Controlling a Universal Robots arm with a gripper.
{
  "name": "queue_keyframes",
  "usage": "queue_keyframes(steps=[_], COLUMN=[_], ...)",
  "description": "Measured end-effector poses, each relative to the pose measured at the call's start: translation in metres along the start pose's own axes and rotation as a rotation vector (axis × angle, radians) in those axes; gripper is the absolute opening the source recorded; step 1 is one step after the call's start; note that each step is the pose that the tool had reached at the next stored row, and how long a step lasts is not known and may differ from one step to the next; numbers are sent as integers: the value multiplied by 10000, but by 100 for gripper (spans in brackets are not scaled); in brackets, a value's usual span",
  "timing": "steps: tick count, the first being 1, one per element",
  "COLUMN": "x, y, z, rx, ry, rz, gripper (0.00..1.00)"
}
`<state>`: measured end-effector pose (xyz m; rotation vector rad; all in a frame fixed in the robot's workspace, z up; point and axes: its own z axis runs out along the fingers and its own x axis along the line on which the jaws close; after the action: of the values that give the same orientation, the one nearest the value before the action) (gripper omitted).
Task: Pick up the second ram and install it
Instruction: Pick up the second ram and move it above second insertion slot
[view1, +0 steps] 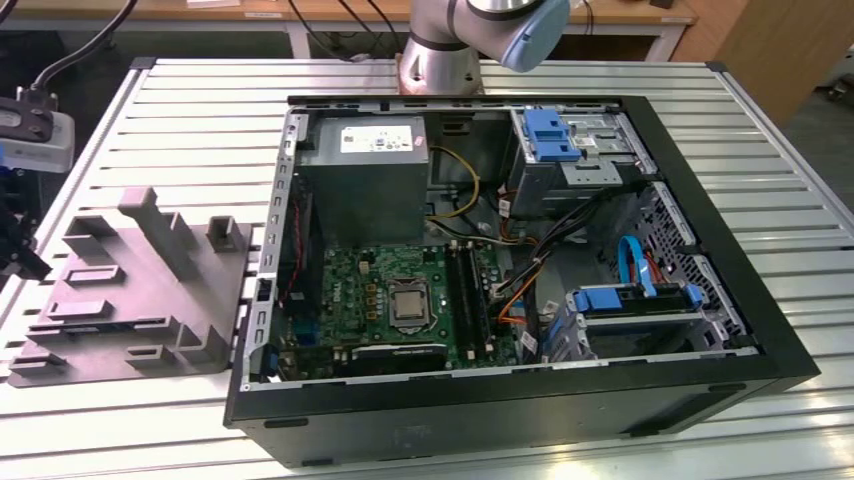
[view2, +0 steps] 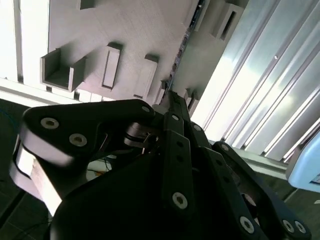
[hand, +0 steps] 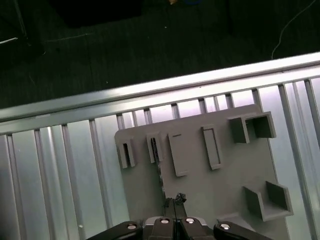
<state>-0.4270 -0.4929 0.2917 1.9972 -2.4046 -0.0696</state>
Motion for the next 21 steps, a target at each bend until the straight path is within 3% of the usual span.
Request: queue_keyframes(steps=[11,21], x=[0,1], y=[-1,-1], z=[10,27], rx=[-19,-47], ry=[51,119], rz=[-1179,-2710], gripper=[10,10])
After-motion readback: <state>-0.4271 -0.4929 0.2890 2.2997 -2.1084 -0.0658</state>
